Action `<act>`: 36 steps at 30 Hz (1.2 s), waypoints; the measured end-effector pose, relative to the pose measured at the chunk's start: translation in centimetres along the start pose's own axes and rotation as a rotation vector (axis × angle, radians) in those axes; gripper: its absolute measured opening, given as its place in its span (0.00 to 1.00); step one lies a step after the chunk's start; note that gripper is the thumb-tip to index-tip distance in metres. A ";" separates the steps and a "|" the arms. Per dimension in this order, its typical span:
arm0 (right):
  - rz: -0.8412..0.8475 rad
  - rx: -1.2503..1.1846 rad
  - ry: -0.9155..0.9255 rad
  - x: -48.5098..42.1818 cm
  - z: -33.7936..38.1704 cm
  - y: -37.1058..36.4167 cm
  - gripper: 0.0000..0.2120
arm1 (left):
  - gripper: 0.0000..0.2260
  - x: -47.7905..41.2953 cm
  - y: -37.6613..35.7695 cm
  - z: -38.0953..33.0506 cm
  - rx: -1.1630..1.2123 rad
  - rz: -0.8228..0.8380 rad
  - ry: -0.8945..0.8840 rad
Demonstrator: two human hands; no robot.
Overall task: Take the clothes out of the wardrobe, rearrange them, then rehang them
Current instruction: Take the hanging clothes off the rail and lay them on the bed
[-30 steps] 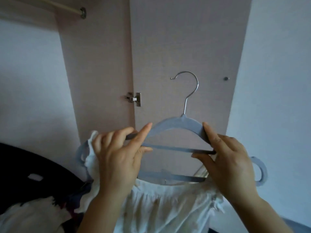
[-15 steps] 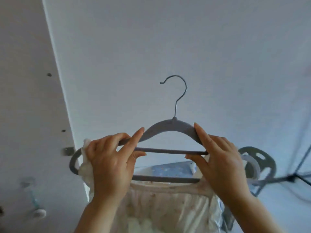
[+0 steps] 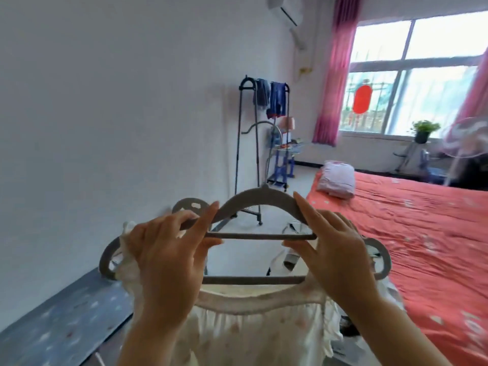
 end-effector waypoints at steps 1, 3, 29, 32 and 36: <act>0.003 0.049 -0.029 0.8 -1.5 1.2 0.32 | 0.19 -0.1 -1.2 -1.7 0.034 -0.006 -0.016; 0.005 0.124 -0.085 2.6 -4.5 3.5 0.33 | 0.21 -0.3 -3.5 -5.1 0.108 -0.008 -0.037; -0.105 0.583 -0.343 14.0 -41.3 27.1 0.35 | 0.20 -5.8 -28.0 -47.3 0.622 0.127 -0.201; -0.103 0.578 -0.361 14.0 -44.9 26.8 0.35 | 0.20 -6.4 -31.2 -49.5 0.625 0.164 -0.206; -0.081 0.596 -0.385 13.5 -50.0 25.8 0.35 | 0.20 -7.5 -36.5 -51.8 0.635 0.164 -0.199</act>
Point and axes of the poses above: each hand's wrist, its own x-axis away from the middle knuckle, its own y-axis out of the back of the hand, z = x × y, the point moved 4 cm from there along -x, towards the middle knuckle, and after that the axes turned 3 degrees about z, right-handed, at the moved point
